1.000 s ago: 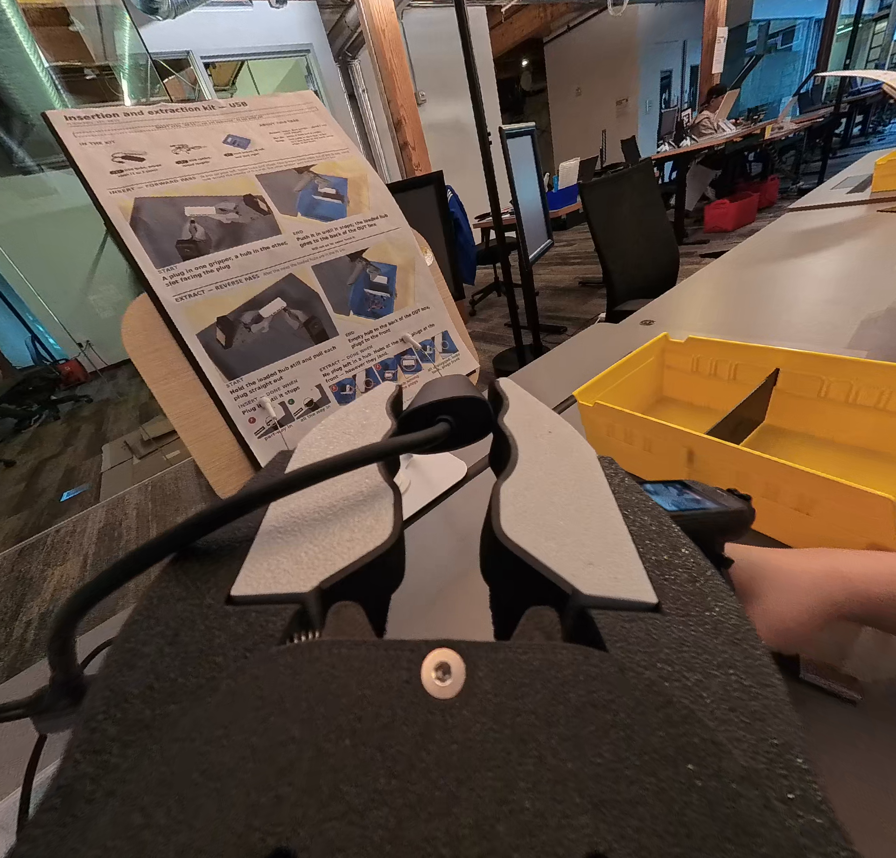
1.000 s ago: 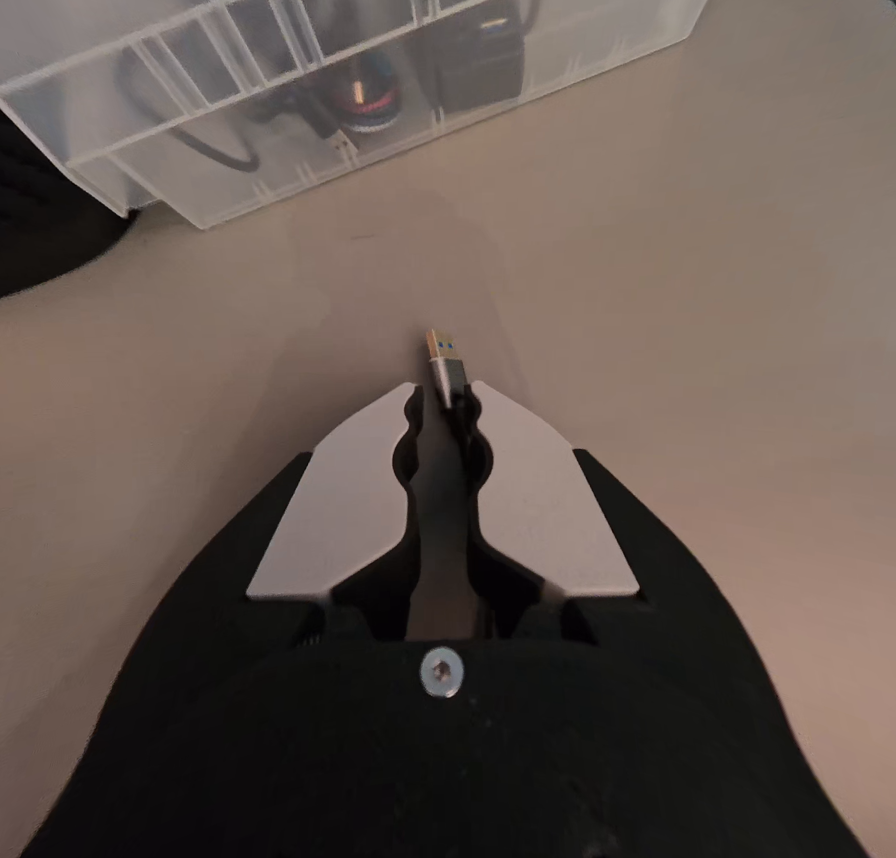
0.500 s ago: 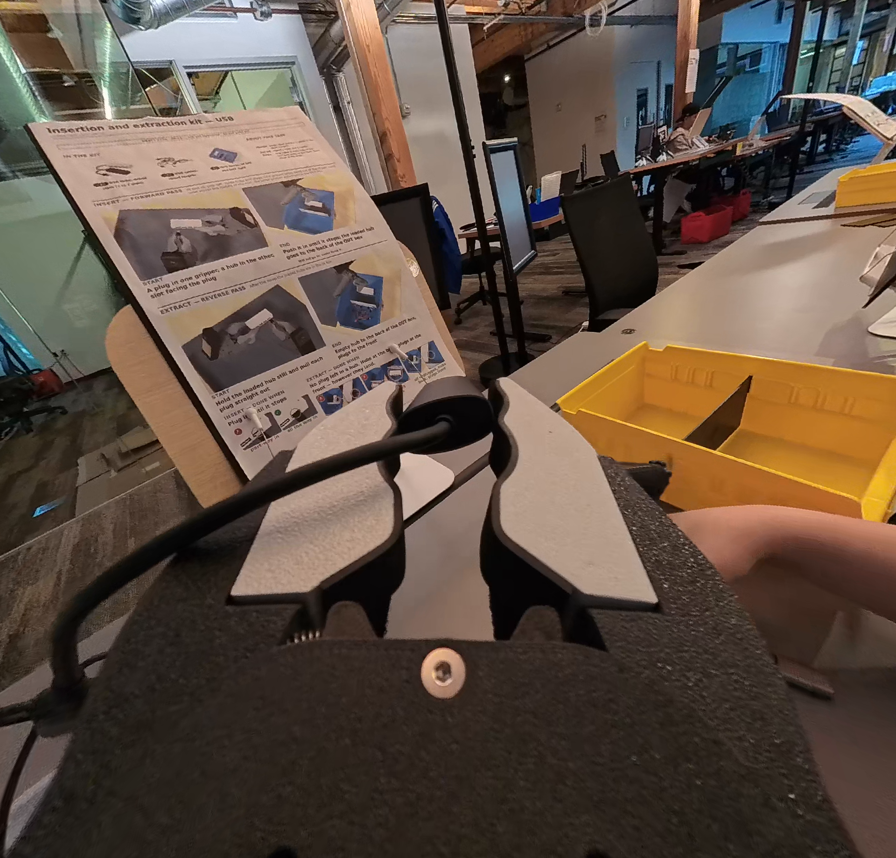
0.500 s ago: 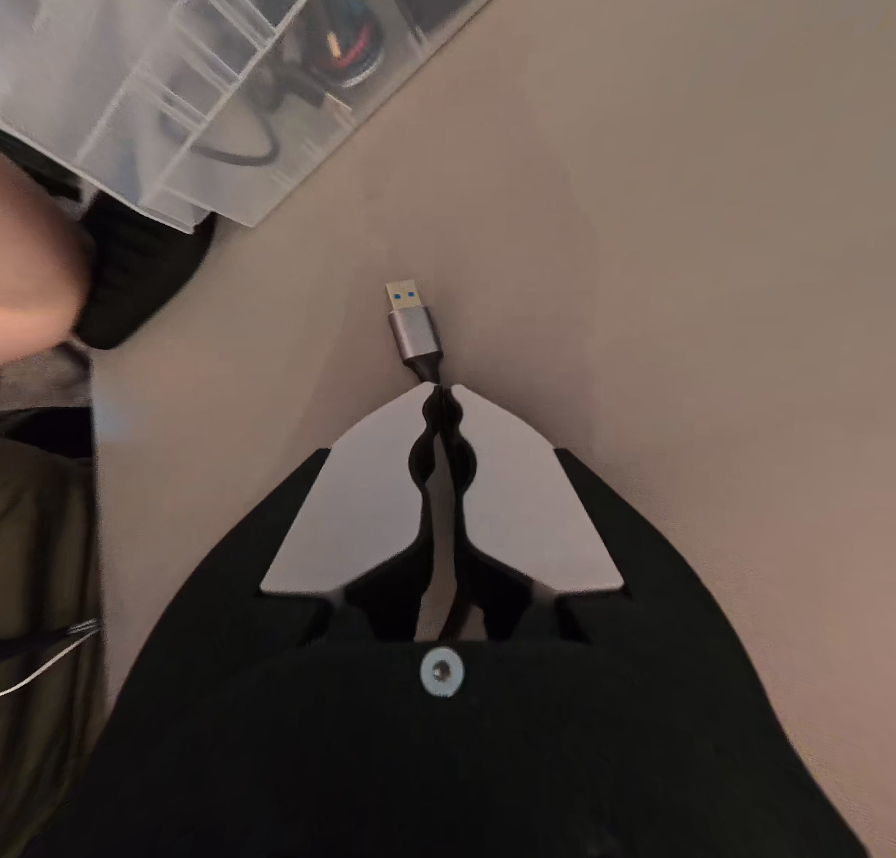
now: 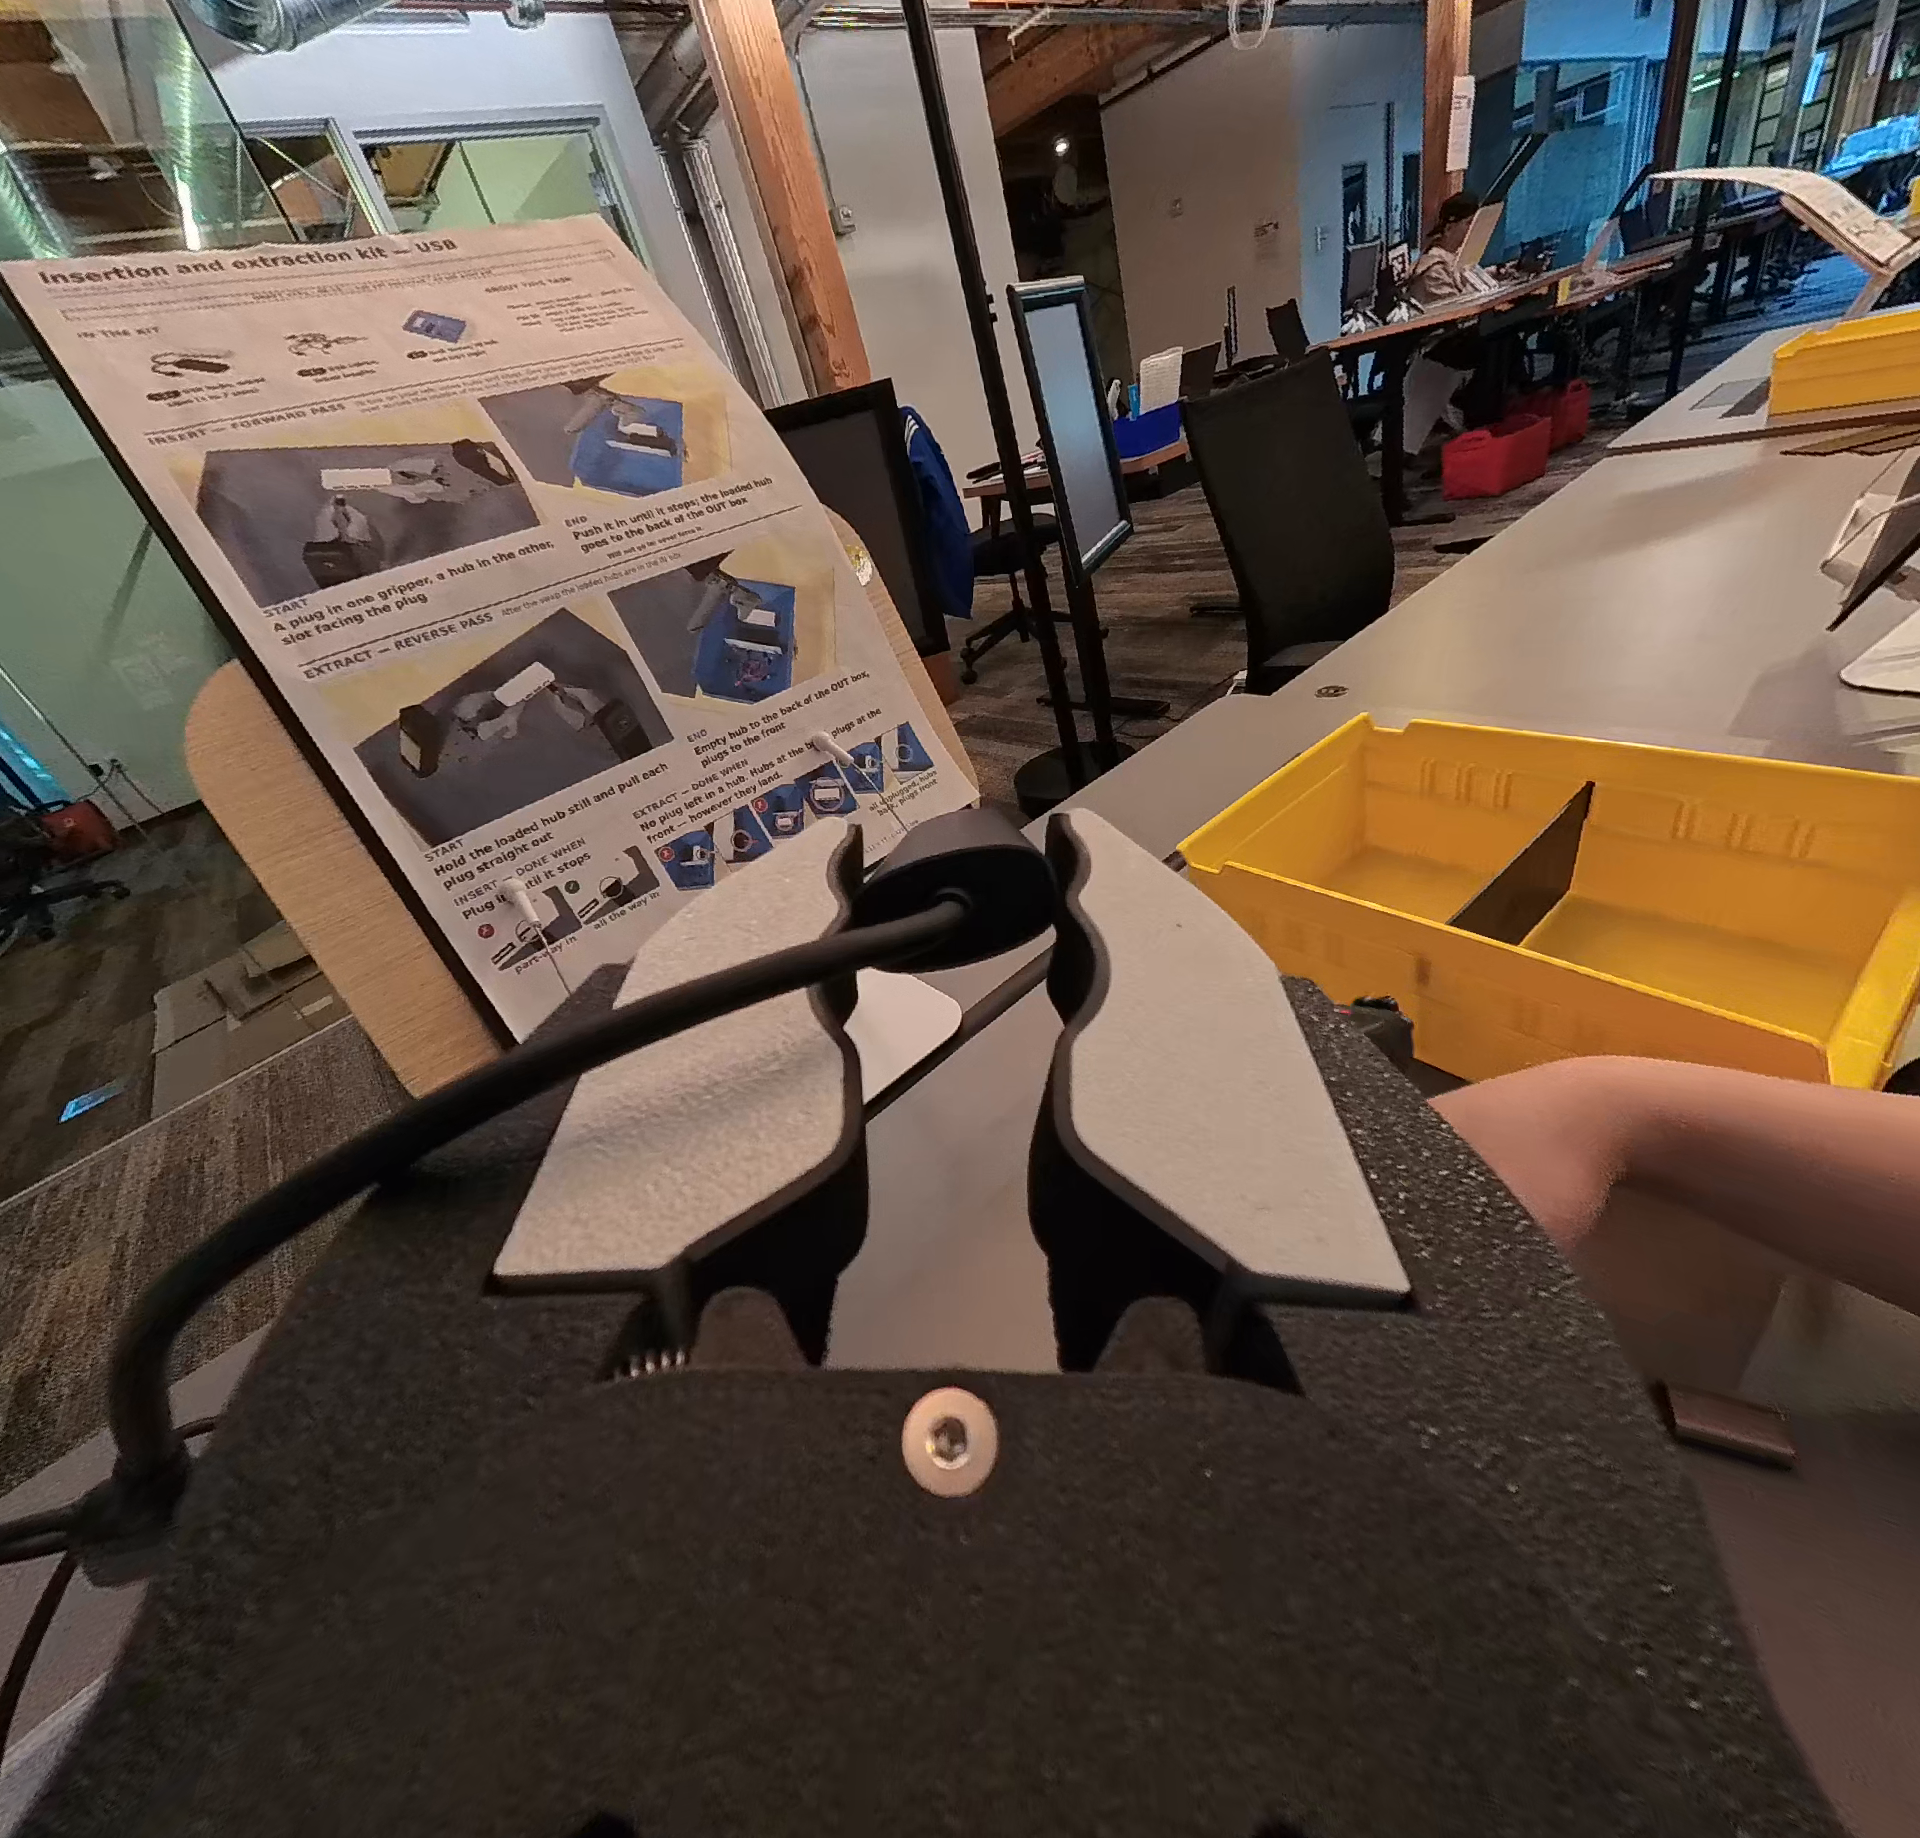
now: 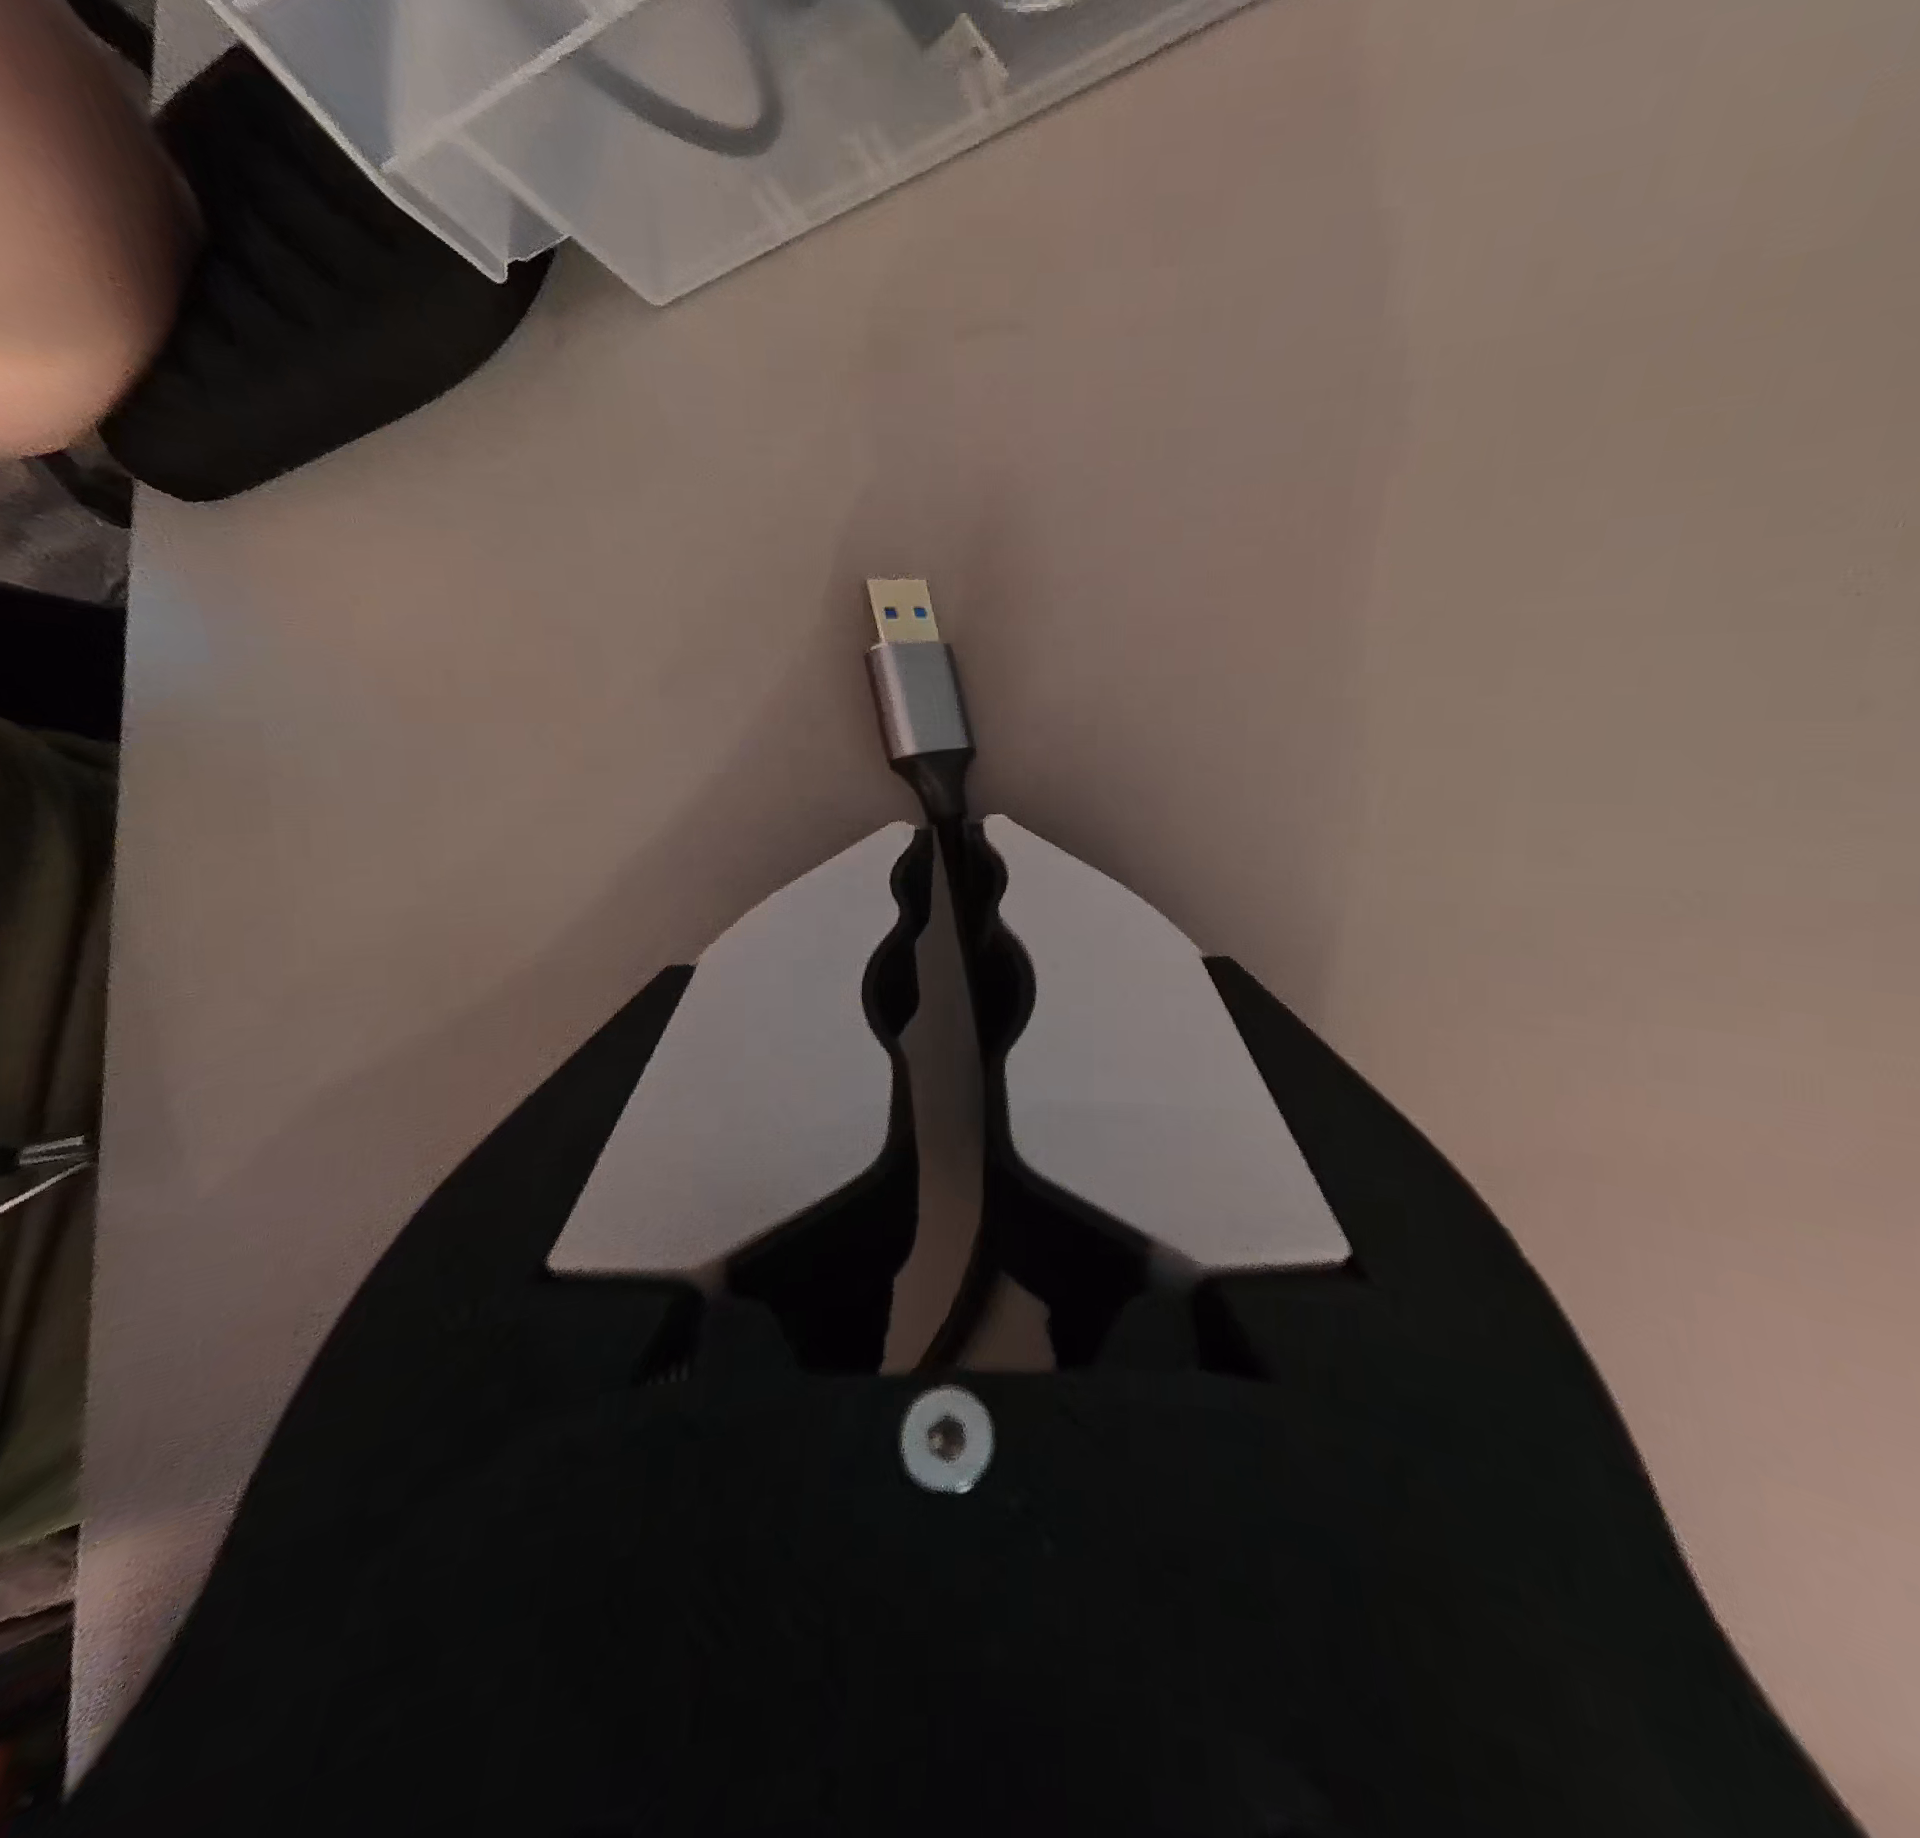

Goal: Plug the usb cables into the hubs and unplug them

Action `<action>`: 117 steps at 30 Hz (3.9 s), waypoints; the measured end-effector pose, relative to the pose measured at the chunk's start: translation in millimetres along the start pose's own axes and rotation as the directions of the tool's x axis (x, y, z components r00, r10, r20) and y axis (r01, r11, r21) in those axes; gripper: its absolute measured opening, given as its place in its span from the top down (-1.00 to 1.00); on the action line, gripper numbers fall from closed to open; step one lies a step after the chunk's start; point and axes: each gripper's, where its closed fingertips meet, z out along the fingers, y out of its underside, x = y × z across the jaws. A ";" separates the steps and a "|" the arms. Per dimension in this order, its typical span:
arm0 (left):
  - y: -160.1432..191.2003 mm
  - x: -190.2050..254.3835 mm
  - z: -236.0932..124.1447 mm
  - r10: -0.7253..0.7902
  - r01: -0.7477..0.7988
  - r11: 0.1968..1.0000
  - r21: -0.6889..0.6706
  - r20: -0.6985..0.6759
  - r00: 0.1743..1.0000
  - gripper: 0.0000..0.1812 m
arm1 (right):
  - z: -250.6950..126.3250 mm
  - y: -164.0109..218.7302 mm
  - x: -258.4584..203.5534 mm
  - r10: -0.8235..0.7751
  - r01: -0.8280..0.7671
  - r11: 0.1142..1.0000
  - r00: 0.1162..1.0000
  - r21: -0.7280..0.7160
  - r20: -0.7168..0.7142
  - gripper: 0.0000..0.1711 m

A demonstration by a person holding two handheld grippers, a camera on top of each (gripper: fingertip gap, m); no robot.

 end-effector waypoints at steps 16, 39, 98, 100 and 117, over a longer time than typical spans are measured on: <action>-25.6 -11.5 -23.1 -0.010 0.008 0.997 0.082 0.026 1.000 0.64 | -115.7 -38.1 33.4 -0.062 0.151 0.983 0.816 0.107 -0.575 0.94; -32.8 -22.8 -33.8 -0.038 0.033 0.993 0.115 0.042 0.998 0.64 | -7.8 5.5 -10.3 -0.570 0.417 0.822 0.621 -0.389 -0.538 0.94; -29.3 -9.2 -25.2 -0.004 0.004 0.996 0.086 0.009 1.000 0.64 | 8.1 -19.0 -19.3 0.062 -0.067 0.994 0.996 0.091 0.064 0.73; -29.1 -8.5 -24.9 -0.004 0.004 0.996 0.084 0.007 1.000 0.64 | 7.8 -19.4 -17.5 0.067 -0.072 0.993 0.996 0.093 0.058 0.74; -24.6 -6.2 -21.1 -0.006 0.006 0.998 0.069 -0.003 1.000 0.64 | 25.3 -14.6 -29.2 -0.140 0.139 0.990 0.990 -0.010 -0.035 0.77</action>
